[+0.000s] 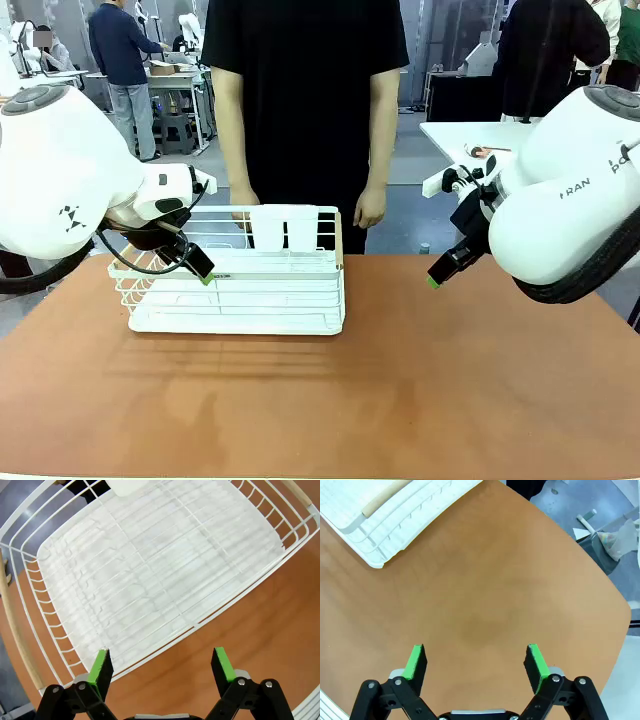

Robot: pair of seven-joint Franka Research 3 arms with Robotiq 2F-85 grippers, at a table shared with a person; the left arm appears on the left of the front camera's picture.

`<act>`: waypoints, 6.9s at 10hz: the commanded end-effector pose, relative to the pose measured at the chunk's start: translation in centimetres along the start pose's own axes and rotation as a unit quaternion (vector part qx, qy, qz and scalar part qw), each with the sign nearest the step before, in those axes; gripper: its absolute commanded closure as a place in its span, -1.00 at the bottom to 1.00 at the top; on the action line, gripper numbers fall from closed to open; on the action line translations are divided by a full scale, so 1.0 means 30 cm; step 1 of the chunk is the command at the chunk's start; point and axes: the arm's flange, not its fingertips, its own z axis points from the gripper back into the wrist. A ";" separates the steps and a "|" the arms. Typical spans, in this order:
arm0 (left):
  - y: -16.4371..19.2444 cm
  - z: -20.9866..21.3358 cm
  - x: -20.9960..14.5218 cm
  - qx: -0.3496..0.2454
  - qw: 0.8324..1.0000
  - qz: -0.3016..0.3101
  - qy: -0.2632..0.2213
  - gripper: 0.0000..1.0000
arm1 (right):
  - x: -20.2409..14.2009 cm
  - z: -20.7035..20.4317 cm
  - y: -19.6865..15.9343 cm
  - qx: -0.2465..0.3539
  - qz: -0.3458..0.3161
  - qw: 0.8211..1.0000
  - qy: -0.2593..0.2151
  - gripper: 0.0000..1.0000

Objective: Clean the table.
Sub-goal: Pick up the Lint Roller when the human hands it over.

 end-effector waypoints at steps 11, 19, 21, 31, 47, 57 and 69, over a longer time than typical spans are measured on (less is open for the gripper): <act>-0.001 0.000 0.000 0.000 1.000 0.000 0.000 -1.00 | 0.000 0.000 0.000 0.000 0.000 1.000 0.000 -1.00; 0.536 0.396 0.118 -0.346 0.898 0.270 -0.042 -1.00 | 0.044 0.435 -0.446 0.333 -0.261 0.905 -0.044 -1.00; 0.715 0.465 -0.006 -0.388 0.849 0.345 -0.098 -1.00 | -0.061 0.499 -0.580 0.391 -0.349 0.847 -0.084 -1.00; 1.108 0.587 -0.364 -0.351 0.767 0.516 -0.148 -1.00 | -0.463 0.522 -0.932 0.418 -0.510 0.743 -0.117 -1.00; 1.112 0.585 -0.385 -0.355 0.767 0.513 -0.149 -1.00 | -0.485 0.523 -0.949 0.415 -0.513 0.743 -0.114 -1.00; 1.112 0.585 -0.385 -0.355 0.767 0.513 -0.149 -1.00 | -0.485 0.523 -0.949 0.415 -0.513 0.743 -0.114 -1.00; 1.112 0.585 -0.385 -0.355 0.767 0.513 -0.149 -1.00 | -0.485 0.523 -0.949 0.415 -0.513 0.743 -0.114 -1.00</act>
